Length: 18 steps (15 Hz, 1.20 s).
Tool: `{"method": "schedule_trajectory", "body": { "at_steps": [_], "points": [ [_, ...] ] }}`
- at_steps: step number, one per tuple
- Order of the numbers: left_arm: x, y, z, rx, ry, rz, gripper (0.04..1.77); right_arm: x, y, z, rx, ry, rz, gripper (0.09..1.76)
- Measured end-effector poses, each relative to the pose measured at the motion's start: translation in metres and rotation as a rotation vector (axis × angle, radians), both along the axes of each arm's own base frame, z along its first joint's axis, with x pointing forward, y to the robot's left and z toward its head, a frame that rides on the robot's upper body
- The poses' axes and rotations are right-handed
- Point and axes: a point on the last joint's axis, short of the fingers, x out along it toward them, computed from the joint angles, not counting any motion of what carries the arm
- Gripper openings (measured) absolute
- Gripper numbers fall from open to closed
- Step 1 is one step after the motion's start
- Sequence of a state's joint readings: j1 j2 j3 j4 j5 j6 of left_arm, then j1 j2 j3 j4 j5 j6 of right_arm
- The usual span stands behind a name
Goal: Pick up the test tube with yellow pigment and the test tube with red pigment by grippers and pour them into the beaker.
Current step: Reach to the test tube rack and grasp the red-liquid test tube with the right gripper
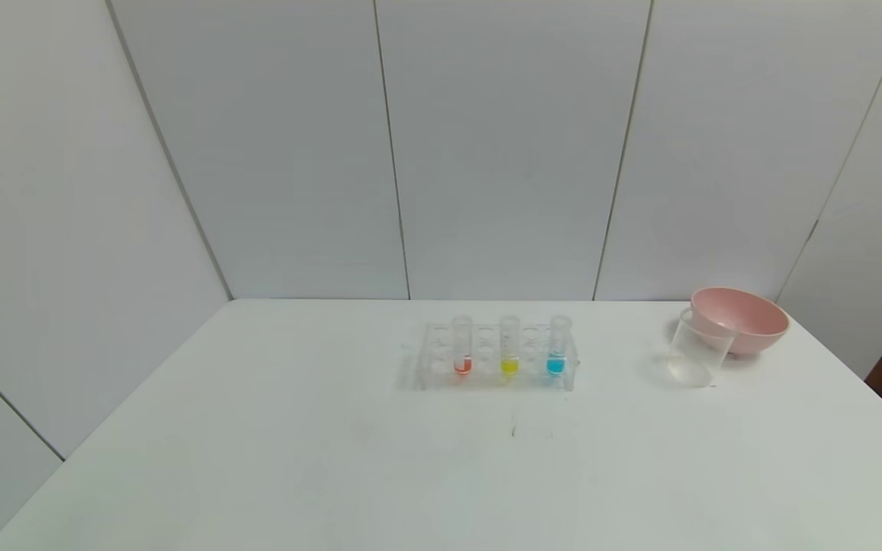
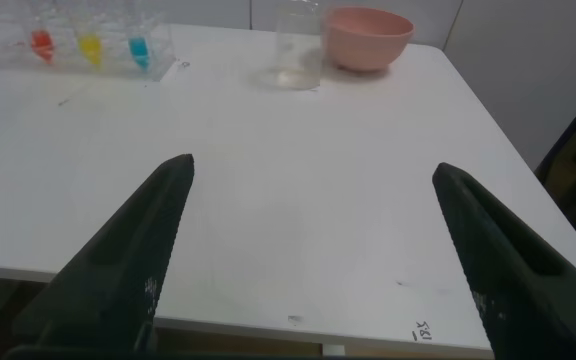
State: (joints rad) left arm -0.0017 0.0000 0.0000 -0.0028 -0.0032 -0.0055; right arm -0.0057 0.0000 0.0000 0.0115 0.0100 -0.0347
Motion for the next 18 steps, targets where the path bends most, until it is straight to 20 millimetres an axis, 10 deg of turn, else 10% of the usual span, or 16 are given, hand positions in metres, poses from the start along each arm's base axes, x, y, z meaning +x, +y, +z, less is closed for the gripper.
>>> {"method": "schedule_trajectory", "body": {
  "at_steps": [9, 18],
  "points": [
    [0.000, 0.000, 0.000, 0.000, 0.000, 0.000, 1.76, -0.002, 0.000, 0.009, 0.011, -0.049, 0.002, 1.71],
    [0.000, 0.000, 0.000, 0.000, 0.000, 0.000, 1.76, -0.014, -0.001, 0.132, 0.007, -0.177, 0.011, 1.71]
  ]
}}
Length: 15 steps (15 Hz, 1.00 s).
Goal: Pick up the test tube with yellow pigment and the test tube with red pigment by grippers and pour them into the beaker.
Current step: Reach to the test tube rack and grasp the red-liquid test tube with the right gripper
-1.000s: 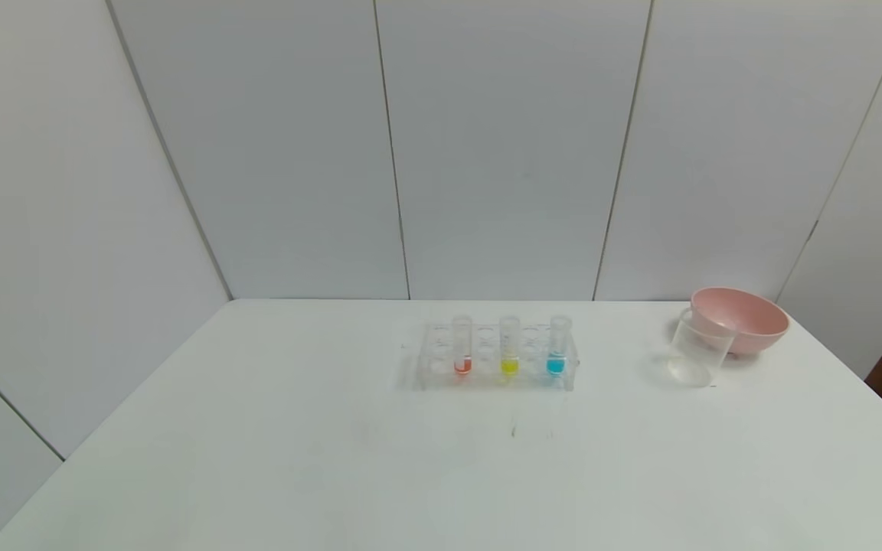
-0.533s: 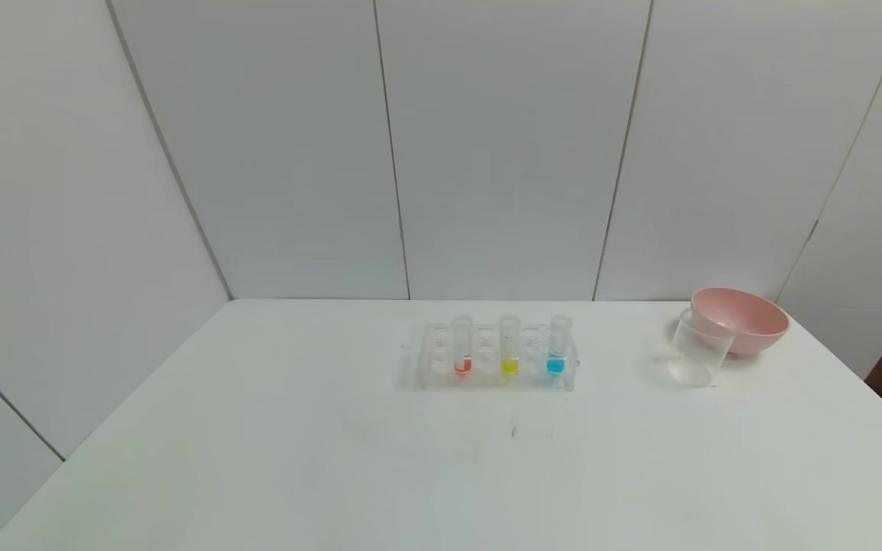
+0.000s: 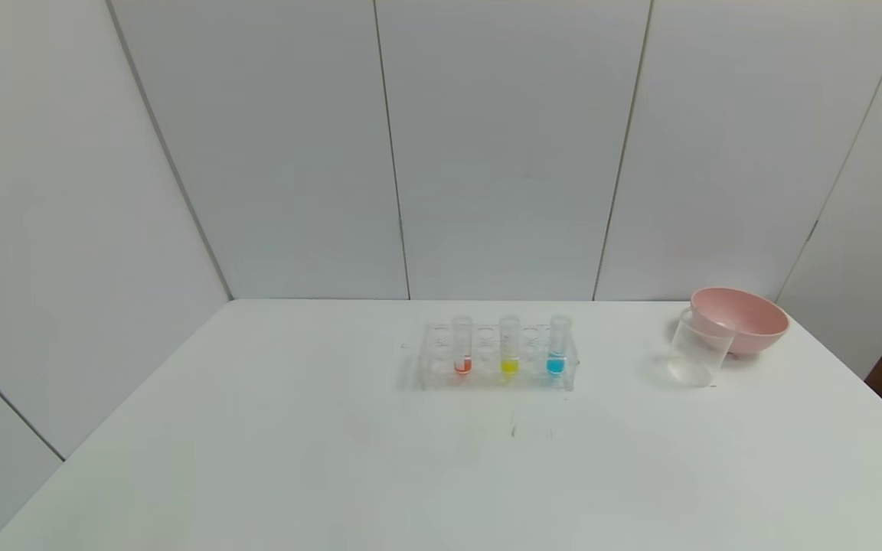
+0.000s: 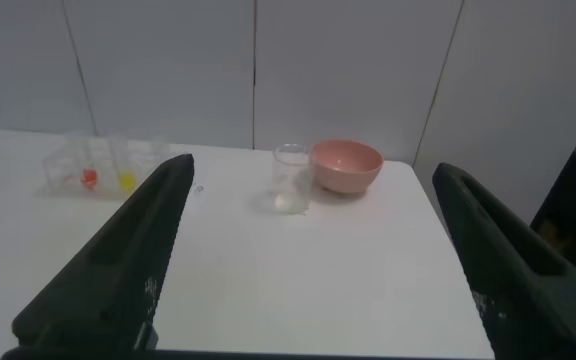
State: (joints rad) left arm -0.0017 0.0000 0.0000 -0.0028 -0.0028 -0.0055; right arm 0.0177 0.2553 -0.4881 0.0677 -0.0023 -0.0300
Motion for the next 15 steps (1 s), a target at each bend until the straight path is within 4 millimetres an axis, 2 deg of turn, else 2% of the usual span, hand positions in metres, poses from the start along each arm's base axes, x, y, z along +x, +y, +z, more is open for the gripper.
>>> {"method": "schedule_trajectory", "body": {
  "at_steps": [3, 7, 11, 15],
  "points": [
    [0.000, 0.000, 0.000, 0.000, 0.000, 0.000, 1.76, 0.023, 0.001, 0.048, -0.004, 0.010, 0.017, 1.71],
    [0.000, 0.000, 0.000, 0.000, 0.000, 0.000, 1.76, 0.082, 0.003, 0.088, -0.034, 0.033, 0.049, 1.71],
    [0.000, 0.000, 0.000, 0.000, 0.000, 0.000, 1.76, 0.140, 0.024, 0.092, -0.043, 0.091, 0.126, 1.71],
    [0.000, 0.000, 0.000, 0.000, 0.000, 0.000, 1.76, 0.179, 0.073, 0.080, -0.046, 0.130, 0.217, 1.71]
  ]
}}
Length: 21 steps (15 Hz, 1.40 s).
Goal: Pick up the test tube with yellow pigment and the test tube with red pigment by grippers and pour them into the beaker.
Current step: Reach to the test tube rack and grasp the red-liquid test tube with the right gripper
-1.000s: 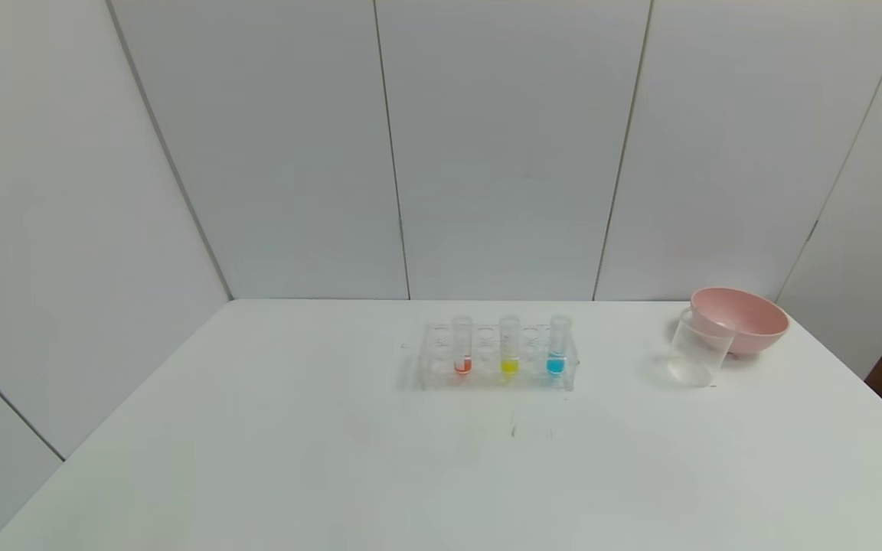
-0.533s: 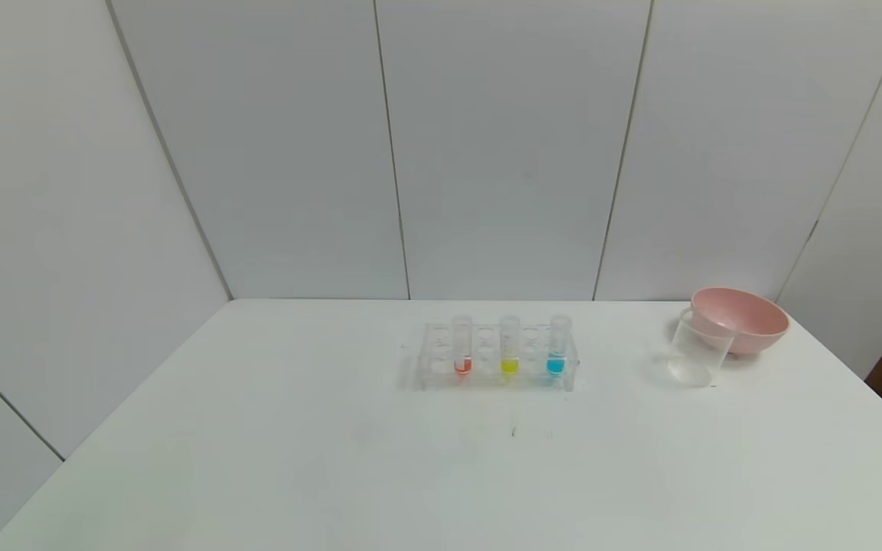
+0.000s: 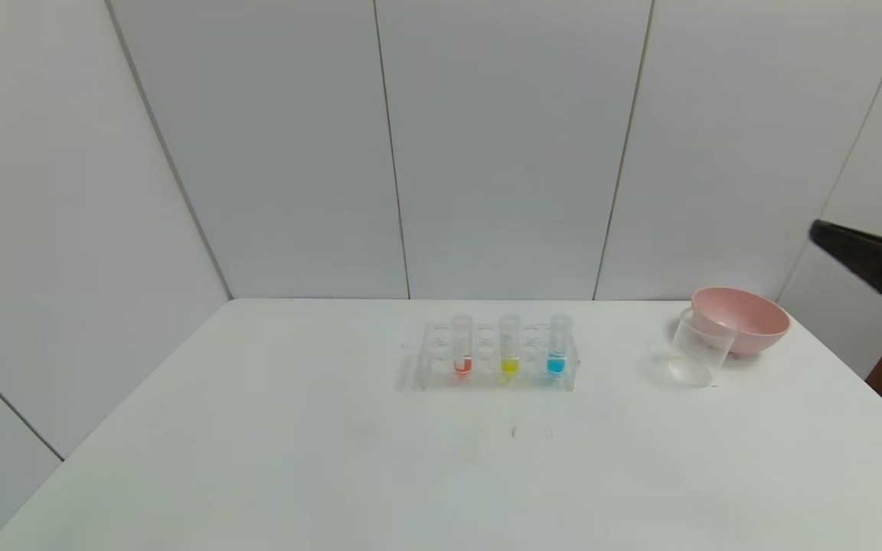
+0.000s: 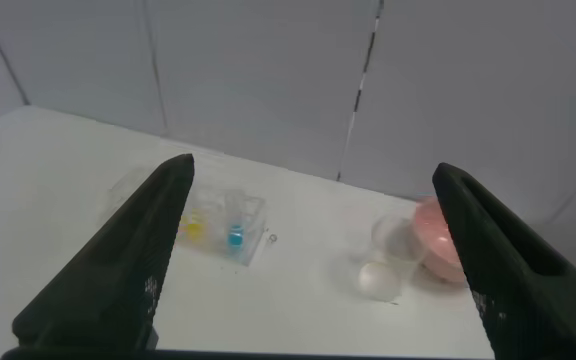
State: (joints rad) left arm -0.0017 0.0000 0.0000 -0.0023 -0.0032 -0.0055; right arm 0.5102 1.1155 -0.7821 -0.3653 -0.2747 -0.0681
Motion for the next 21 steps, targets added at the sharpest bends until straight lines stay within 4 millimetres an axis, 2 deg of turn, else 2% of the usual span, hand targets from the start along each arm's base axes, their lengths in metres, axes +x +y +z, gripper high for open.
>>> {"method": "schedule_trajectory", "body": {
  "at_steps": [6, 12, 16, 21],
  "points": [
    [0.000, 0.000, 0.000, 0.000, 0.000, 0.000, 1.76, 0.031, 0.078, -0.035, 0.032, 0.074, 0.212, 1.71],
    [0.000, 0.000, 0.000, 0.000, 0.000, 0.000, 1.76, 0.060, 0.150, -0.087, 0.032, 0.097, 0.327, 1.71],
    [0.000, 0.000, 0.000, 0.000, 0.000, 0.000, 1.76, 0.083, 0.185, -0.134, -0.009, 0.142, 0.345, 1.71],
    [0.000, 0.000, 0.000, 0.000, 0.000, 0.000, 1.76, 0.119, 0.215, -0.176, -0.041, 0.193, 0.388, 1.71]
  ]
}}
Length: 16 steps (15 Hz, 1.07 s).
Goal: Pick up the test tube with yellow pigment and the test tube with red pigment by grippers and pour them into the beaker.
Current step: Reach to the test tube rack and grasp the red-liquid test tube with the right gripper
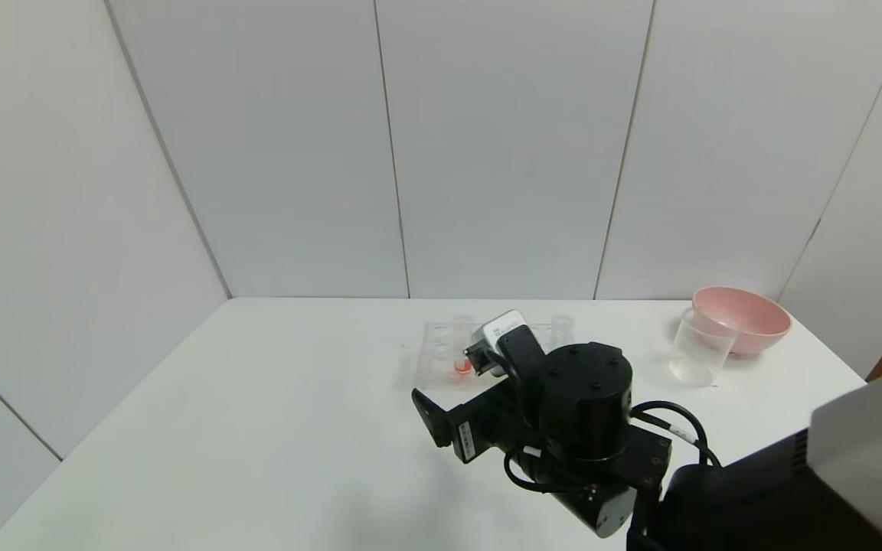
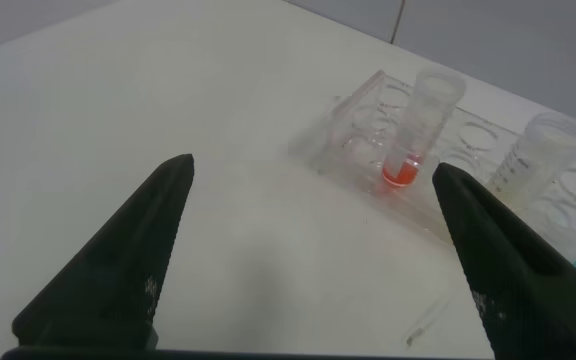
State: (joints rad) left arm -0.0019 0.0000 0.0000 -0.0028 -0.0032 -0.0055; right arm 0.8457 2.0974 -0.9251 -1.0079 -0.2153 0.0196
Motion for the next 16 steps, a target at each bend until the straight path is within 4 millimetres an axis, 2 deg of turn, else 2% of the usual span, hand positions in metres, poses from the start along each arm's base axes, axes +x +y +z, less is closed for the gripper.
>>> {"method": "schedule_trajectory", "body": {
  "at_steps": [6, 9, 13, 16],
  "points": [
    [0.000, 0.000, 0.000, 0.000, 0.000, -0.001, 1.76, 0.045, 0.017, -0.037, -0.021, 0.009, -0.043, 1.71],
    [0.000, 0.000, 0.000, 0.000, 0.000, -0.001, 1.76, 0.066, 0.021, -0.049, -0.029, -0.003, -0.068, 1.71],
    [0.000, 0.000, 0.000, 0.000, 0.000, -0.001, 1.76, 0.089, 0.020, -0.053, -0.033, -0.027, -0.097, 1.71],
    [0.000, 0.000, 0.000, 0.000, 0.000, -0.001, 1.76, 0.098, 0.020, -0.051, -0.013, -0.047, -0.110, 1.71]
  ]
}}
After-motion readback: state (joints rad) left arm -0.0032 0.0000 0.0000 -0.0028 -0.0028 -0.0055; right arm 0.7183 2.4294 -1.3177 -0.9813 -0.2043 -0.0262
